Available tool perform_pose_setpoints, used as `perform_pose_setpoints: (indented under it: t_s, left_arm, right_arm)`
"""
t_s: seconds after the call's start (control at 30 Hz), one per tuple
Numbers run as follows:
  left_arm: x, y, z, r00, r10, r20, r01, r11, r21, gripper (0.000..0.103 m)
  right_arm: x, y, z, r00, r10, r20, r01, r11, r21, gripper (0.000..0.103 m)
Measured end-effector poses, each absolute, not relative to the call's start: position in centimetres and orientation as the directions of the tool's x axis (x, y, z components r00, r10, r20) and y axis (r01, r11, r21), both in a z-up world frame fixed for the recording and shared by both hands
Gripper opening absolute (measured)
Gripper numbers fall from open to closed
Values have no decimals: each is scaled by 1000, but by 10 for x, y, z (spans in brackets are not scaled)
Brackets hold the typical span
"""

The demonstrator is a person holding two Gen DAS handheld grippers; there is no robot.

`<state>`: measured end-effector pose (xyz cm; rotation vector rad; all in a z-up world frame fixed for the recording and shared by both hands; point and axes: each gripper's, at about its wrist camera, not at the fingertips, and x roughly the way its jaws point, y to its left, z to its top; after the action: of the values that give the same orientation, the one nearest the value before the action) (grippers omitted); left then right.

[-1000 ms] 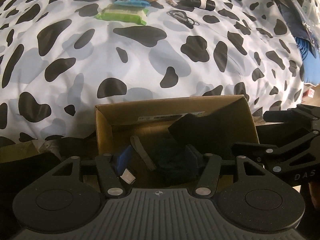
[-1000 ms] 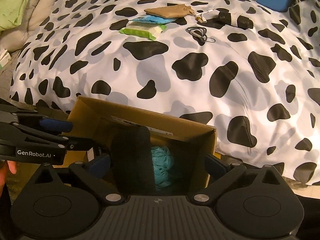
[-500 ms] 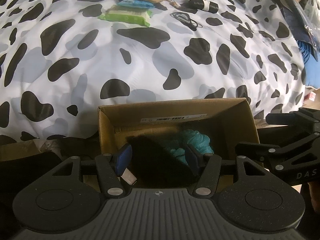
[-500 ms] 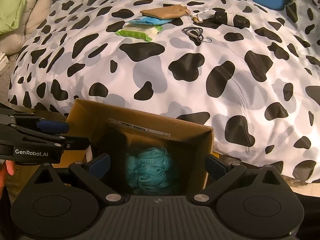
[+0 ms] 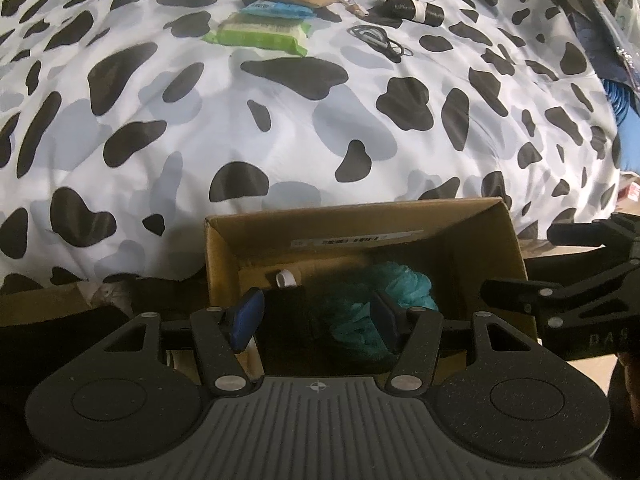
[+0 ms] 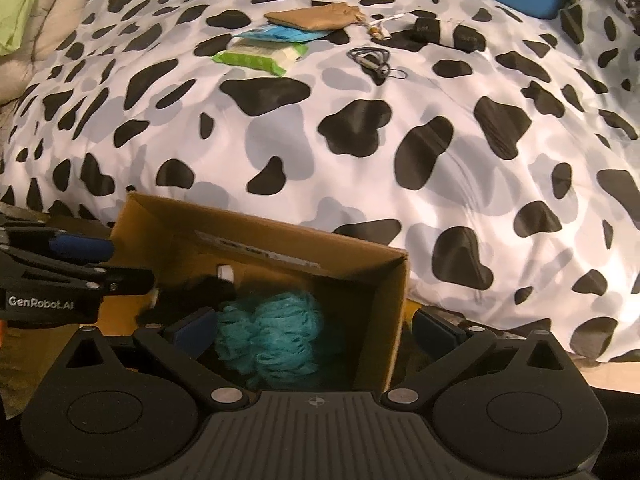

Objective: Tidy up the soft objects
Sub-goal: 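Withdraw both grippers from the box back toward the bed, then move the left gripper down onto the green-edged wipes pack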

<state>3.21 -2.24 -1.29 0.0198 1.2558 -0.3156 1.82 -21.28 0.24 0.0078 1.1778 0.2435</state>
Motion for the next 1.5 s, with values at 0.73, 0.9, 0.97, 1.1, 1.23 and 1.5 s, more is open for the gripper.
perform_pose_setpoints:
  t_s: [0.73, 0.9, 0.97, 1.1, 1.23, 1.5]
  left_arm:
    - [73, -19, 5, 443, -189, -876, 226, 970, -94, 58]
    - [89, -19, 6, 473, -208, -856, 241, 965, -101, 58]
    - [95, -19, 8, 489, -222, -843, 252, 962, -106, 58]
    - [107, -18, 9, 519, -233, -823, 254, 961, -111, 67]
    - [118, -18, 9, 537, -234, -811, 257, 960, -107, 71]
    - [141, -19, -1, 542, -218, -812, 262, 961, -83, 72]
  right_arm:
    - [70, -237, 17, 501, 104, -859, -139, 990, 38, 103]
    - [88, -246, 19, 520, 108, -847, -117, 992, 55, 103]
    - [94, -248, 21, 531, 118, -839, -117, 991, 66, 103]
    - [107, -249, 22, 543, 123, -831, -126, 990, 65, 103]
    - [119, -250, 22, 553, 132, -822, -138, 988, 66, 103]
    - [144, -255, 18, 553, 127, -823, -133, 989, 63, 103]
